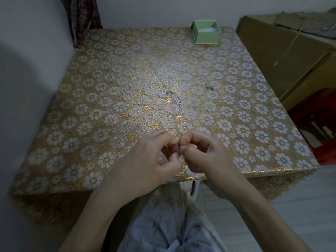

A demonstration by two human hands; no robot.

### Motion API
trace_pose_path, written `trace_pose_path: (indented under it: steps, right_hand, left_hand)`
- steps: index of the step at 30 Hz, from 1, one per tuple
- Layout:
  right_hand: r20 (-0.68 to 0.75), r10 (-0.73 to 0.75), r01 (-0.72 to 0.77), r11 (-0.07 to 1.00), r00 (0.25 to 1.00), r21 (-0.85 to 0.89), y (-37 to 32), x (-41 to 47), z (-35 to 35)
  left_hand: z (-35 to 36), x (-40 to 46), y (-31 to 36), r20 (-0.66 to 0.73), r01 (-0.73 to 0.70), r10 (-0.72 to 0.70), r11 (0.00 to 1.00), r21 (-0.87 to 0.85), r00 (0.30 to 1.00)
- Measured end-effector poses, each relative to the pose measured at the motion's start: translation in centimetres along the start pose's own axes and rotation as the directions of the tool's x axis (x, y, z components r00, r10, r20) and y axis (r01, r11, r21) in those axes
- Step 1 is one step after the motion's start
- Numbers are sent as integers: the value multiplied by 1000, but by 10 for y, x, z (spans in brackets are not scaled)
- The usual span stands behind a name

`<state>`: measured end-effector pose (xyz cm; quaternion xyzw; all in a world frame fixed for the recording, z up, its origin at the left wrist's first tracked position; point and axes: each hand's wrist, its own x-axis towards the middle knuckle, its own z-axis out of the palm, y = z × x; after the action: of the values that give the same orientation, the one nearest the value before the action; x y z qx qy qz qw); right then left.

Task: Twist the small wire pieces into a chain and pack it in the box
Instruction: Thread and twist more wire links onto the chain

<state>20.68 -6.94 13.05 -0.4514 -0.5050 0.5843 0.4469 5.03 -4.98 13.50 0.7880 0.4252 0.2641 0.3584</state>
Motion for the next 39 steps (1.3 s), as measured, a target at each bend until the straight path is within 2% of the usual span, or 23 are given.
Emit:
trace_pose_path:
  steps: [6,11,16,19,23,27,32,35,39]
  right_hand:
    - [71,136,-150,950,988,274,6,2,1]
    - [119,181,-212,917,976,338,8,2,-2]
    - [134,143,-173,953,981,249,5,-1,-4]
    - [137,98,-121,977,986,175,1,-2,-5]
    - [94,-2,6,999,996,-36,-6,-3,-3]
    - [94,-107,129,955,990,-266,-8,-3,-2]
    - [124,-96,139,899,988,-416,-12,-2,-5]
    - [122,-78,116,931,990,-345,-11,-2,-4]
    - [96,19,-15,999,995,-40,-9,0,-4]
  left_hand:
    - [2,0,-2,-10,28,-29,997,-72,1000]
    - [-1,-2,-4,1,43,-44,989,-142,999]
    - [-6,-2,-2,39,143,-137,954,-263,990]
    - [-11,-1,-2,56,136,-126,966,-222,990]
    - [-15,0,-2,65,126,-118,983,-136,991]
    - [-17,1,3,61,127,-123,989,-72,991]
    - [-19,2,7,66,132,-128,990,-58,990]
    - [-18,3,8,76,110,-106,993,-46,991]
    - [-15,3,10,64,84,-83,996,-22,995]
